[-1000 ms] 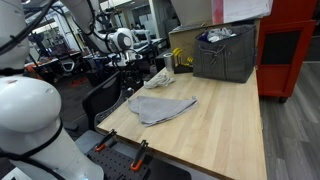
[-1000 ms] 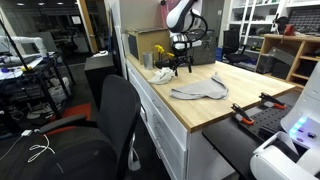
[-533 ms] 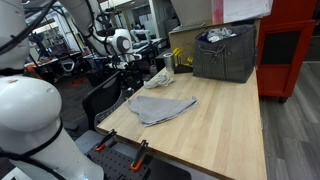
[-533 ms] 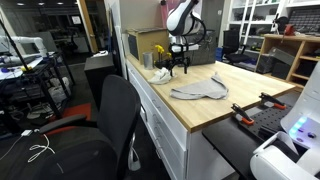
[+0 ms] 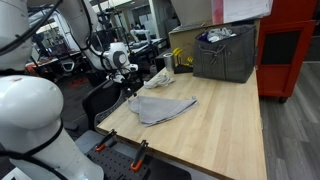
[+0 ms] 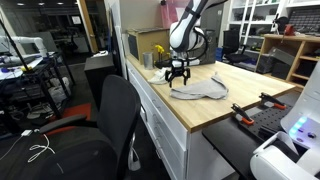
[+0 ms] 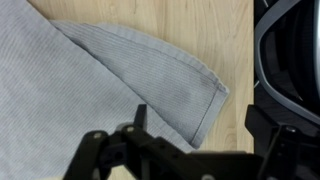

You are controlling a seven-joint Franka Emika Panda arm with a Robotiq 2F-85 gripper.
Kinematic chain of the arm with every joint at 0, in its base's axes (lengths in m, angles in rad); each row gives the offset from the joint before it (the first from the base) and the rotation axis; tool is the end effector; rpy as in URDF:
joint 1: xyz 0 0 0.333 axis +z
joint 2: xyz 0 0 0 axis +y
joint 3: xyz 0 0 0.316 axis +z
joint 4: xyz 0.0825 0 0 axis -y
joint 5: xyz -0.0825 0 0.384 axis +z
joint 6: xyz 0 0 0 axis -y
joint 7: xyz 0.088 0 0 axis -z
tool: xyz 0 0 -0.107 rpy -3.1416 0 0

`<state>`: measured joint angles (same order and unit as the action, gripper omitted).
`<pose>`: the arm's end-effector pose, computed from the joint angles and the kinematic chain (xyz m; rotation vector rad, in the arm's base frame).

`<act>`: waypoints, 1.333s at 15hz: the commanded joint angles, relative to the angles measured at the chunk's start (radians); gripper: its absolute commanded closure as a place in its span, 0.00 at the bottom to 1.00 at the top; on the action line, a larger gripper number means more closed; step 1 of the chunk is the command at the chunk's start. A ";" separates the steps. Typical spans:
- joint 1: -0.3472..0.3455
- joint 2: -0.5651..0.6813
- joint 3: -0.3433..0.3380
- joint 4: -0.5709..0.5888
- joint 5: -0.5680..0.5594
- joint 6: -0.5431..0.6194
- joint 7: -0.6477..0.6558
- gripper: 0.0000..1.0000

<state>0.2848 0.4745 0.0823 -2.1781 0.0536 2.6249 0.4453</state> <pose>0.5192 0.1995 0.1676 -3.0860 0.2067 0.0771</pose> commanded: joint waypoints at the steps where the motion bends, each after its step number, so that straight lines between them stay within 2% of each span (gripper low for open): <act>1: 0.038 0.015 -0.025 -0.013 -0.018 0.053 0.027 0.00; 7: 0.078 0.046 -0.064 0.003 -0.065 0.058 0.018 0.00; 16: 0.118 0.080 -0.056 0.039 -0.104 0.042 -0.004 0.00; 19: 0.138 0.110 -0.074 0.063 -0.128 0.045 0.006 0.00; 20: 0.145 0.118 -0.082 0.072 -0.139 0.044 0.011 0.25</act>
<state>0.4075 0.5653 0.0282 -2.1389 -0.0508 2.6664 0.4419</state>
